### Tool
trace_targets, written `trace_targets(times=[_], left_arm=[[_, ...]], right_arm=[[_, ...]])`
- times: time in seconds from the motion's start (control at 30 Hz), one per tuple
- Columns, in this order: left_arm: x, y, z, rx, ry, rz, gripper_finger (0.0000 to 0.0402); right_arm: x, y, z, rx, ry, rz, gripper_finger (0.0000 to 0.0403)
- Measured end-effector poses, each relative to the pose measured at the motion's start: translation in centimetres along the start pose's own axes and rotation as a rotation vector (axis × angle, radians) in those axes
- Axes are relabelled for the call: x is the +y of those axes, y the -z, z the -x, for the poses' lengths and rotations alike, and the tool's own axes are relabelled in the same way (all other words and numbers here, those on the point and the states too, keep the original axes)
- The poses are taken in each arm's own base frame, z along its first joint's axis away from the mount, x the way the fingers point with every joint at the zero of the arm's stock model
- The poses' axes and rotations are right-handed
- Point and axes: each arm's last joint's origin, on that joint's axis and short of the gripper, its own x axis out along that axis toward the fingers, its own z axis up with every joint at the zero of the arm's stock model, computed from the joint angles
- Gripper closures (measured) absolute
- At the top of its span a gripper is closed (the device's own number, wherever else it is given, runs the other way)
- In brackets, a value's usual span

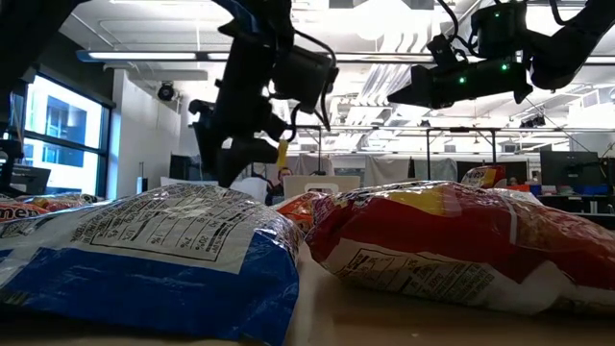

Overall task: Sort Maruchan noodles
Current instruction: Put the blue noodle pack into the white bin

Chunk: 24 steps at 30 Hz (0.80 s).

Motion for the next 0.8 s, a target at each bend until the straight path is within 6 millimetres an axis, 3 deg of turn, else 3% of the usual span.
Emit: trace_targets(times=[0.47,0.8], left_arm=[[0.6,-2.4,-4.5,0.124,-0.057,-0.034,0.0139],[1.5,-3.1,-5.6,0.179,-0.064,-0.011,0.0163]], right_arm=[[0.1,-0.1,0.0,-0.016,-0.027,-0.017,0.0403],[0.1,-0.1,0.0,-0.019,-0.03,-0.017,0.0403]])
